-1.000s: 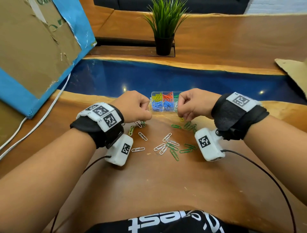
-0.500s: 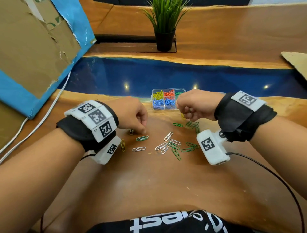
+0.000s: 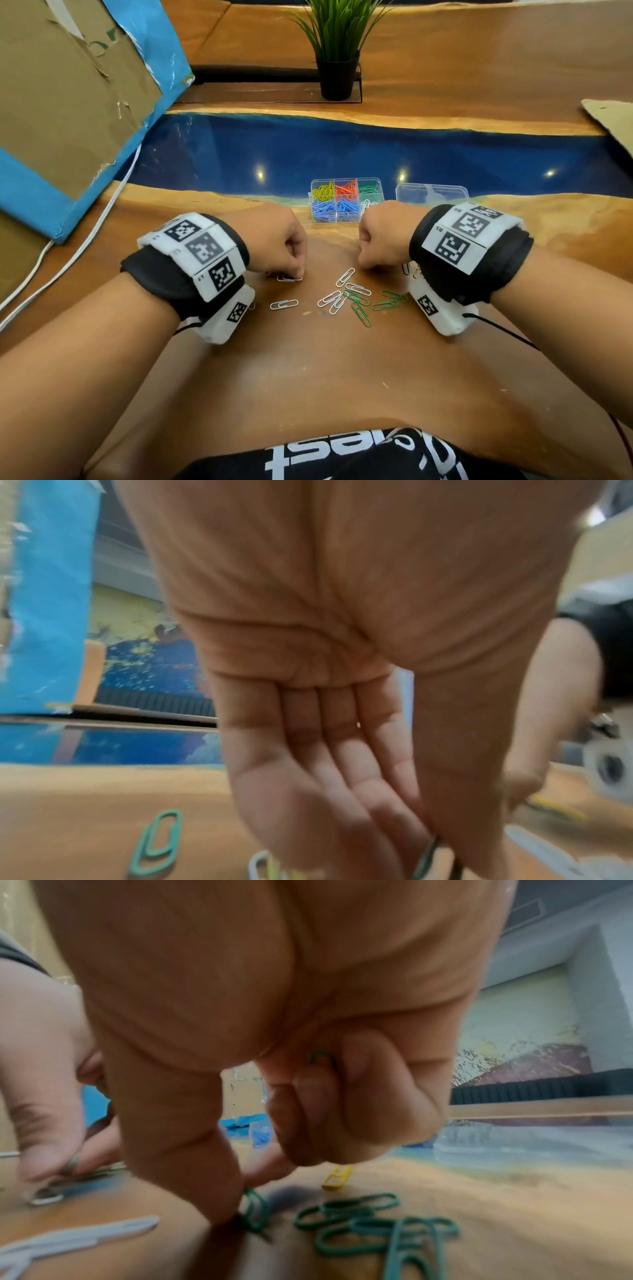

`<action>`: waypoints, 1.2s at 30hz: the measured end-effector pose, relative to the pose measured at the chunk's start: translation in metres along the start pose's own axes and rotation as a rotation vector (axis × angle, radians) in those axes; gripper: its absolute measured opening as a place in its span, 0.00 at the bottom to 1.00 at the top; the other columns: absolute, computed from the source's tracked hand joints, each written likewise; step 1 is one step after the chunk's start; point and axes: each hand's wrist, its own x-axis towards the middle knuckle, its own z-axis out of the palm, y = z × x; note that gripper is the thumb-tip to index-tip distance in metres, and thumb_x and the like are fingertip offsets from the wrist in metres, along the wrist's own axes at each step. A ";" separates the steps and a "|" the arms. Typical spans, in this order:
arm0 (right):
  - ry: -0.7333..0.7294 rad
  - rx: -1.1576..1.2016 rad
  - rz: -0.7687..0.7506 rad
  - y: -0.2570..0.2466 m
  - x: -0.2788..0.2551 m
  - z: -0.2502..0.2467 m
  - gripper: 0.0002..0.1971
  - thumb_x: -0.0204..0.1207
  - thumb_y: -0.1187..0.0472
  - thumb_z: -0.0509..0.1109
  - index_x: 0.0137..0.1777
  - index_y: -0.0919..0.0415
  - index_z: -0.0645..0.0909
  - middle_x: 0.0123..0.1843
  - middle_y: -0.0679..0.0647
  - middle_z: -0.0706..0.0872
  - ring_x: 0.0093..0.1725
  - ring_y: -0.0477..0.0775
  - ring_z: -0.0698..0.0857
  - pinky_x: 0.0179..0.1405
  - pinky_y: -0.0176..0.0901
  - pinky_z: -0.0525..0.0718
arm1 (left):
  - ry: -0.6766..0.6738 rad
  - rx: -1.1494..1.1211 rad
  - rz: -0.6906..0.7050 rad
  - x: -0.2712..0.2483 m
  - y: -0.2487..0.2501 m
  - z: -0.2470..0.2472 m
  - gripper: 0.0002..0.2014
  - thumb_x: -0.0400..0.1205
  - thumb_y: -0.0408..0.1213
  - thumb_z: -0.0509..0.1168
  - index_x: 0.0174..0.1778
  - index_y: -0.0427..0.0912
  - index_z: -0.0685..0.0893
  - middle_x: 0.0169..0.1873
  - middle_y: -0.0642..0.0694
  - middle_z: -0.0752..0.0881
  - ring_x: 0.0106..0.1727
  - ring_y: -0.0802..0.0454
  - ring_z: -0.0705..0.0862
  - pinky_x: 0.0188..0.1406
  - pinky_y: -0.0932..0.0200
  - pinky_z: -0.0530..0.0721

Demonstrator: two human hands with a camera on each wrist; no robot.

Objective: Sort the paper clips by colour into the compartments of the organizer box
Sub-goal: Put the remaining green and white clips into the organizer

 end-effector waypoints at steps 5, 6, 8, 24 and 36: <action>-0.029 0.135 0.007 0.007 -0.003 -0.002 0.12 0.73 0.52 0.68 0.41 0.62 0.84 0.42 0.58 0.88 0.42 0.56 0.84 0.44 0.44 0.83 | 0.078 -0.340 -0.022 -0.002 -0.015 -0.009 0.03 0.76 0.30 0.71 0.41 0.40 0.82 0.34 0.42 0.91 0.32 0.46 0.88 0.42 0.54 0.87; -0.039 0.265 0.023 0.009 -0.004 -0.004 0.10 0.74 0.53 0.66 0.38 0.60 0.82 0.38 0.57 0.86 0.37 0.54 0.82 0.40 0.43 0.82 | 0.092 -0.430 -0.033 -0.002 -0.019 -0.010 0.05 0.77 0.27 0.69 0.42 0.39 0.80 0.34 0.39 0.90 0.35 0.41 0.89 0.43 0.50 0.87; -0.098 0.668 0.061 0.015 -0.003 -0.006 0.10 0.76 0.60 0.61 0.34 0.60 0.75 0.31 0.56 0.80 0.29 0.53 0.76 0.28 0.39 0.77 | 0.116 -0.526 -0.060 0.001 -0.028 -0.011 0.08 0.78 0.22 0.64 0.44 0.40 0.79 0.33 0.39 0.87 0.37 0.37 0.87 0.43 0.46 0.87; 0.170 0.216 -0.044 0.054 -0.019 -0.007 0.05 0.73 0.60 0.68 0.44 0.52 0.86 0.26 0.44 0.75 0.28 0.42 0.75 0.23 0.23 0.68 | 0.110 0.224 -0.052 0.024 -0.009 -0.011 0.05 0.75 0.42 0.73 0.45 0.55 0.88 0.29 0.58 0.73 0.30 0.60 0.74 0.27 0.64 0.70; 0.129 -0.008 -0.118 0.035 -0.011 -0.002 0.03 0.74 0.56 0.68 0.46 0.48 0.81 0.28 0.43 0.73 0.38 0.50 0.77 0.29 0.35 0.71 | 0.123 0.113 -0.085 0.024 -0.008 -0.008 0.09 0.73 0.40 0.68 0.29 0.48 0.76 0.26 0.54 0.78 0.29 0.59 0.75 0.27 0.62 0.71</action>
